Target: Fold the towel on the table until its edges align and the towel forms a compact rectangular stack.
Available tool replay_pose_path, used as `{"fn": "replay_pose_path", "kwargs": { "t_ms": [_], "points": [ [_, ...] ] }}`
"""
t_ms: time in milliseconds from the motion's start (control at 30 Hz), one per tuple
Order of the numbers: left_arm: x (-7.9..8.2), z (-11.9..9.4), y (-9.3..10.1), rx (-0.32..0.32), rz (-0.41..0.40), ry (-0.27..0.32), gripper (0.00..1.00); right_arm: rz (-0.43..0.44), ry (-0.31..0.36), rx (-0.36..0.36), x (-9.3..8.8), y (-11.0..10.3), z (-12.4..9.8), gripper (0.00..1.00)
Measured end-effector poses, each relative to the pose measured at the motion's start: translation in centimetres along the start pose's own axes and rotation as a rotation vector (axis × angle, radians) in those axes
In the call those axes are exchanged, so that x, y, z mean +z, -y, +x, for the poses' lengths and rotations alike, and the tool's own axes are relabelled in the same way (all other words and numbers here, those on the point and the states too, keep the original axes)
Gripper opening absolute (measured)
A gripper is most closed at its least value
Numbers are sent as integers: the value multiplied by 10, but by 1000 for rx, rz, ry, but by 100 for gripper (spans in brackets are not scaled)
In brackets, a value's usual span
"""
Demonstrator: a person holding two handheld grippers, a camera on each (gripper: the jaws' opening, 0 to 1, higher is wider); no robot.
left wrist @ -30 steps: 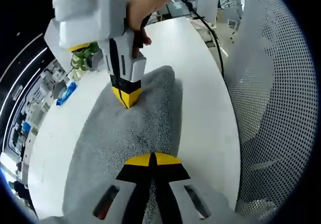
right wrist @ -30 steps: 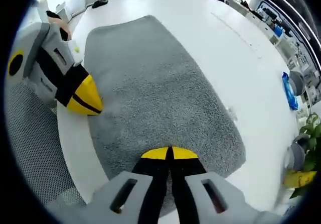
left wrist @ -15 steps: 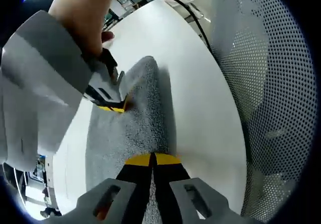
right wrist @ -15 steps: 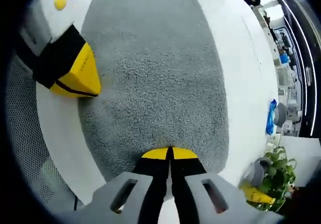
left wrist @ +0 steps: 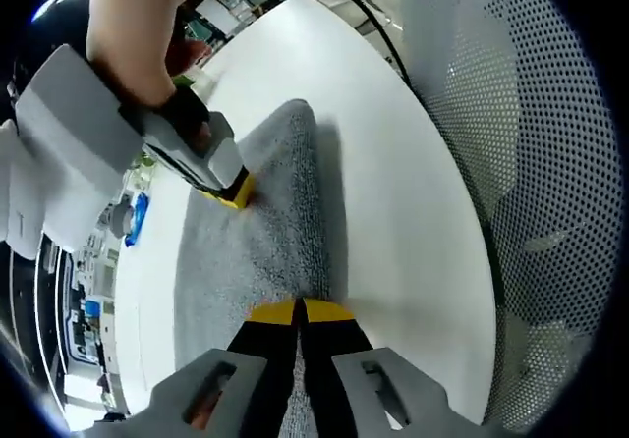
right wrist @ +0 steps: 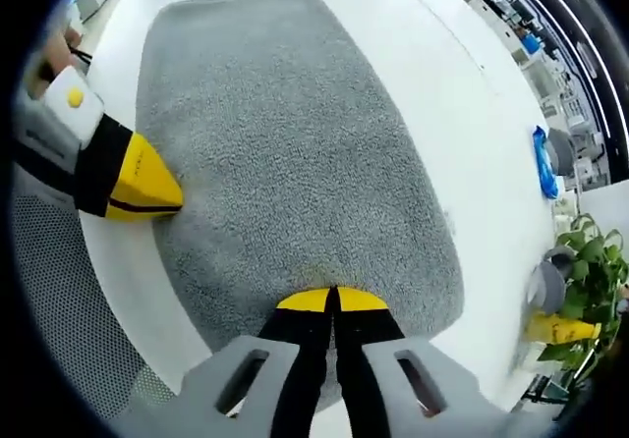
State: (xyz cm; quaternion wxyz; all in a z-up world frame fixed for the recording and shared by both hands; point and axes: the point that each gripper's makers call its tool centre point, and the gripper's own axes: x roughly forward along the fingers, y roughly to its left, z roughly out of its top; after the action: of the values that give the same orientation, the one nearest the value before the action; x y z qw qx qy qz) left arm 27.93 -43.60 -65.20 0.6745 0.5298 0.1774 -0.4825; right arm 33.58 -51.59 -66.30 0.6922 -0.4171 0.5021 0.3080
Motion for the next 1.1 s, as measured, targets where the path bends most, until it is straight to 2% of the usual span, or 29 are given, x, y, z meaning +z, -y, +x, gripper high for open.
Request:
{"fn": "replay_pose_path", "kwargs": {
  "t_ms": [67, 367, 567, 700, 967, 1100],
  "points": [
    [-1, 0, -1, -2, -21, 7, 1, 3, 6, 6, 0, 0, 0, 0],
    [-5, 0, -3, 10, -6, -9, 1, 50, 9, 34, -2, -4, -1, 0],
    [-11, 0, -7, 12, -63, -11, 1, 41, 1, 36, -3, -7, -2, 0],
    [-13, 0, -7, 17, -64, -14, 1, 108, 21, 65, -4, -8, -3, 0],
    [-19, 0, -12, 29, -84, -25, 1, 172, 76, 115, -7, -15, -6, 0],
    [-25, 0, -15, 37, -100, -38, 1, 225, 105, 174, -6, -26, -10, 0]
  ]
}}
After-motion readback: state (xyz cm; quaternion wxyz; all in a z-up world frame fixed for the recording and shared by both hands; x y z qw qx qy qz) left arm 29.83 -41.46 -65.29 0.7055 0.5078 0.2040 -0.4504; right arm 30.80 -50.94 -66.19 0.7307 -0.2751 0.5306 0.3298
